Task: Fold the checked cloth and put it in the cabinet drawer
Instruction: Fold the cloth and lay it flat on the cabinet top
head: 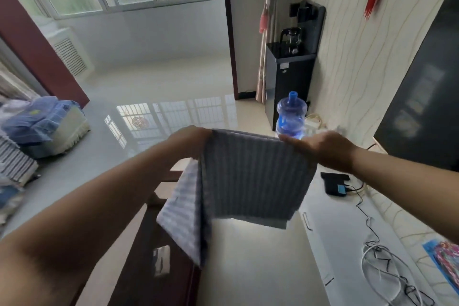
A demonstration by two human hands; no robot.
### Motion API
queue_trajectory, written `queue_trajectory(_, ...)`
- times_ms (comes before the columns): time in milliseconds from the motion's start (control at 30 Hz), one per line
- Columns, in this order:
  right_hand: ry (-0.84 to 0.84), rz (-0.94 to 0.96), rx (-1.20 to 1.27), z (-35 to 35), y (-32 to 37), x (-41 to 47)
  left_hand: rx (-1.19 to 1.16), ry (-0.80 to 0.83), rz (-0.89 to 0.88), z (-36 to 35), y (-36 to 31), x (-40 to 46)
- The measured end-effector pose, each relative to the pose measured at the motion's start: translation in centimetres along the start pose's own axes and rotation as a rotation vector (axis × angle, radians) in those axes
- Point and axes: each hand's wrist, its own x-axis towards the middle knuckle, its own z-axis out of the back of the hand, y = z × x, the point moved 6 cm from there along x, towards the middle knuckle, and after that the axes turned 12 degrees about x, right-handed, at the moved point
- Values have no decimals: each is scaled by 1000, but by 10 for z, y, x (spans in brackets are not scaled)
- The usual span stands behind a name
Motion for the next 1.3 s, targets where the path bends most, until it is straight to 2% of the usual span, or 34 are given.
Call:
queue_trajectory(100,31,-6,222,-28,51,-16,65,55,5,25,-3,5)
queue_trajectory(267,183,-290,561,-68,123,19,-333,148,19,45,-3,13)
queue_trajectory(333,238,-449,696,-71,121,33,-357,142,46,49,15,9)
queue_trajectory(433,272,-549,694,-77,91,40,-278,176,22,48,44,-7)
queue_trajectory(633,380,-531,720,-65,50,52,-253,196,-58,38,48,-35)
queue_trajectory(700,388,-574,872,-67,53,56,-264,180,-53,39,50,-37)
queue_trajectory(800,389,-761,1332,-69,72,55,-302,149,-28,40,58,-36)
queue_trajectory(867,430,-739,1467,-65,93,60,-380,134,31,35,68,-27)
queue_trajectory(900,439,-696,1443,-62,103,64,-423,136,85,30,75,-21)
queue_trajectory(967,419,-634,1227,-57,116,70,-481,132,176,22,87,-13)
queue_trajectory(1067,340,-532,969,-49,122,78,-450,111,172,20,95,-11)
queue_trajectory(1200,237,-413,881,-27,104,80,-177,172,89,9,102,-32)
queue_trajectory(1300,293,-354,759,-17,88,76,87,278,8,-24,100,-54)
